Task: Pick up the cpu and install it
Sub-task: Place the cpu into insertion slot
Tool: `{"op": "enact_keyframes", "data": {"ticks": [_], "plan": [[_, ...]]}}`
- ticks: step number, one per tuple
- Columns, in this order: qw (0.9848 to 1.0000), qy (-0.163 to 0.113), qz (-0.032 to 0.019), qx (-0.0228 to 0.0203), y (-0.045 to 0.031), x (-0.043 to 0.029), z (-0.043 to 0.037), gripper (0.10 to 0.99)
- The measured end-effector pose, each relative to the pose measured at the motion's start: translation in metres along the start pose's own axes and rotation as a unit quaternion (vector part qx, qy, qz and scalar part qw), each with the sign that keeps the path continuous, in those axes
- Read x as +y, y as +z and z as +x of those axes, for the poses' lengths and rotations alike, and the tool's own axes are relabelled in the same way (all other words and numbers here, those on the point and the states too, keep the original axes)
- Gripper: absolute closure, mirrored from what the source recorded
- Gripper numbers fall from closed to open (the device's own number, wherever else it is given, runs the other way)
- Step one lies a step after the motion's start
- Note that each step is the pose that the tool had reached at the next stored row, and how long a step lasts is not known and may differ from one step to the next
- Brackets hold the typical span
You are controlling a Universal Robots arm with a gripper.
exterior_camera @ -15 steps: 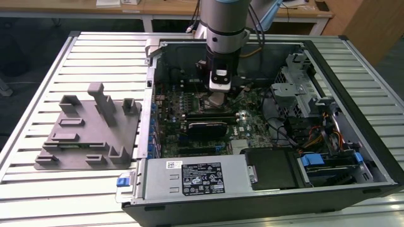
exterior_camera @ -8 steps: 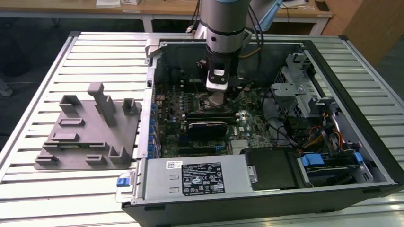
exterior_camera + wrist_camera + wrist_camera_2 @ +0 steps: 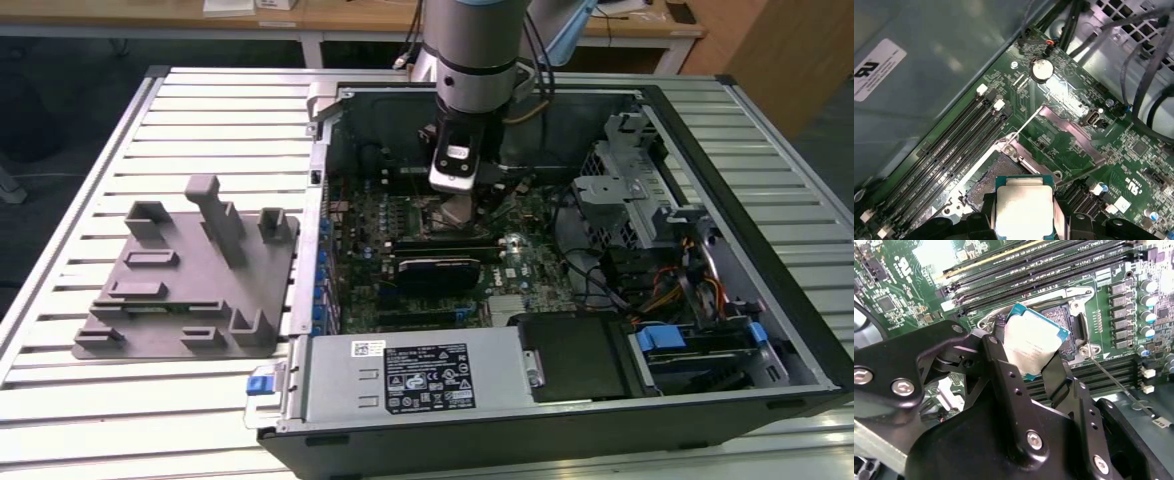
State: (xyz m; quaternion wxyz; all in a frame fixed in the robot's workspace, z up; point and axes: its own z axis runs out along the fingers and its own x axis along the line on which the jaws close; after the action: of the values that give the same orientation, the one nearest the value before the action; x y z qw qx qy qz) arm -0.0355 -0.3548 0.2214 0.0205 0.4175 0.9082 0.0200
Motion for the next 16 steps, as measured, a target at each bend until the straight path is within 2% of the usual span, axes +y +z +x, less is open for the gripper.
{"op": "enact_keyframes", "data": {"ticks": [8, 16], "plan": [[0.9993, 0.038, 0.0008, -0.0020, 0.0001, 0.0000, 0.0000, 0.545], [0.9960, 0.090, 0.0019, -0.0048, 0.0006, 0.0000, 0.0000, 0.545]]}}
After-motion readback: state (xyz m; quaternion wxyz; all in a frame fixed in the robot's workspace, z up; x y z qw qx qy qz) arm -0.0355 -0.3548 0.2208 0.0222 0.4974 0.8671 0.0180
